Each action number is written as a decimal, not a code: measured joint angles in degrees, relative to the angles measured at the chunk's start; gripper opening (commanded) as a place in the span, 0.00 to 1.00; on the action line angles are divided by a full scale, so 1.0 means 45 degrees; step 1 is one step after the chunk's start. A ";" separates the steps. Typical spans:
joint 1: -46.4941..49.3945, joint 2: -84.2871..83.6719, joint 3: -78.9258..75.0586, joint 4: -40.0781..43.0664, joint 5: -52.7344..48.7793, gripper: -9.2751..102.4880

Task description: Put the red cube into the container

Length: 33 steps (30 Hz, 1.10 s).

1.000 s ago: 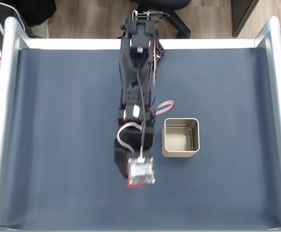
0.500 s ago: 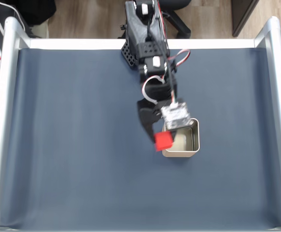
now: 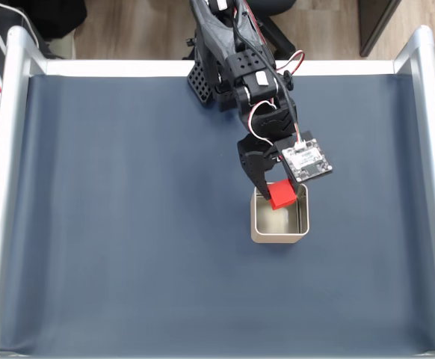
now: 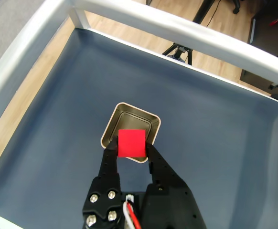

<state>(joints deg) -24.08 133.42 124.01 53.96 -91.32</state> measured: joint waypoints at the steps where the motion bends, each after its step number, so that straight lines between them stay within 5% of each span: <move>1: 0.0000 0.0000 0.0176 -0.0215 0.0059 0.08; 15: -0.0039 -0.0156 0.2207 -0.3457 0.0703 0.08; 33: -0.0020 -0.0801 0.2813 -0.5000 0.1016 0.09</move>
<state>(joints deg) -24.17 129.81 136.67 31.46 -86.75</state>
